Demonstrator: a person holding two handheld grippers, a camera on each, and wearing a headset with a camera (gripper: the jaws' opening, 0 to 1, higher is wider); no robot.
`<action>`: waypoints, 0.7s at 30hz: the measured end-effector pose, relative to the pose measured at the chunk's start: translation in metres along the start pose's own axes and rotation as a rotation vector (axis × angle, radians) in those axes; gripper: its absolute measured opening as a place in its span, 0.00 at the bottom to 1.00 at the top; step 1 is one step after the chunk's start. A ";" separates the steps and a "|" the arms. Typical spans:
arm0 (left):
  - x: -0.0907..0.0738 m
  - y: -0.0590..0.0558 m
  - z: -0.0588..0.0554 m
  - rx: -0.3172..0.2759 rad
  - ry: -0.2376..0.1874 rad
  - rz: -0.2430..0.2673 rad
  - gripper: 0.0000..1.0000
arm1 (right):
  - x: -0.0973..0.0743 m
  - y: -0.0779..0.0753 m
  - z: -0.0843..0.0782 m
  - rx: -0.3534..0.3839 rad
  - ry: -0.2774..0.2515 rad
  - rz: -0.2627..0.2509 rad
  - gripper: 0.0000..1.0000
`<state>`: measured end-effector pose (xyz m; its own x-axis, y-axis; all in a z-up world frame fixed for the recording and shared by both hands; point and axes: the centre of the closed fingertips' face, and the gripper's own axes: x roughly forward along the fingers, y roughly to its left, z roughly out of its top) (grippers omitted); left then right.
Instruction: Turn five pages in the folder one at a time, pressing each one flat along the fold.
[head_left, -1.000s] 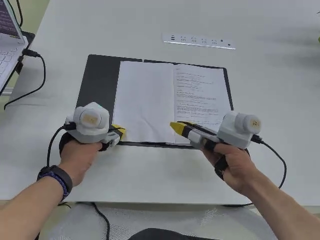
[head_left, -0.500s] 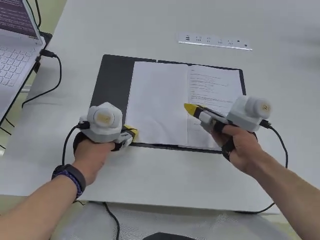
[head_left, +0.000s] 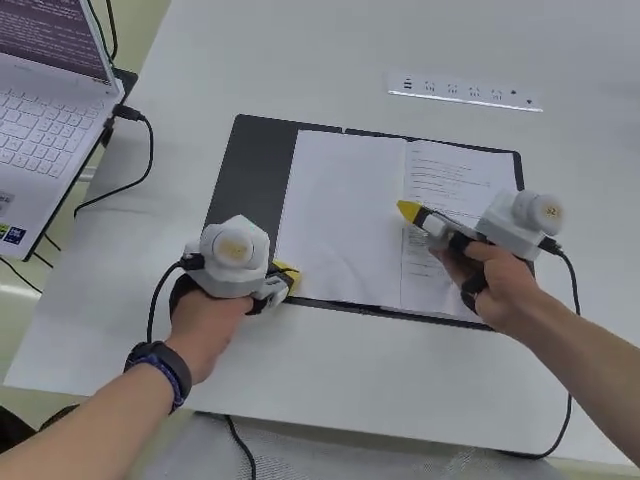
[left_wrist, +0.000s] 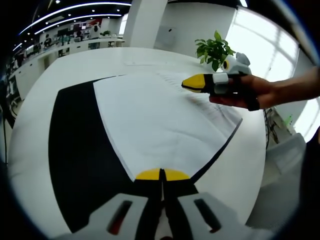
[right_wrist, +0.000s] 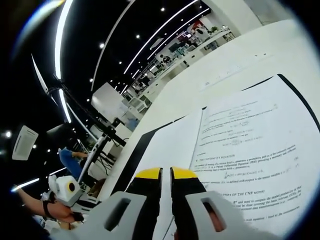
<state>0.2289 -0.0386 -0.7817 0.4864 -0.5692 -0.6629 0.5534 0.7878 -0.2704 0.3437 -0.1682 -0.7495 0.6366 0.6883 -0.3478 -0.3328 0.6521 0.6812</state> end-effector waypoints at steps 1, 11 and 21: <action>0.000 0.000 0.000 0.000 0.000 -0.001 0.00 | 0.000 0.001 -0.001 0.002 0.001 -0.002 0.04; 0.001 0.001 0.000 -0.010 0.003 -0.012 0.00 | 0.006 0.005 -0.011 0.008 0.034 -0.004 0.03; 0.003 0.001 0.000 -0.027 0.001 -0.011 0.00 | 0.009 0.002 -0.010 0.011 0.043 0.007 0.00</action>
<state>0.2311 -0.0391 -0.7840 0.4799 -0.5778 -0.6602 0.5404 0.7875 -0.2964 0.3417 -0.1570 -0.7581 0.6038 0.7060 -0.3701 -0.3291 0.6437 0.6909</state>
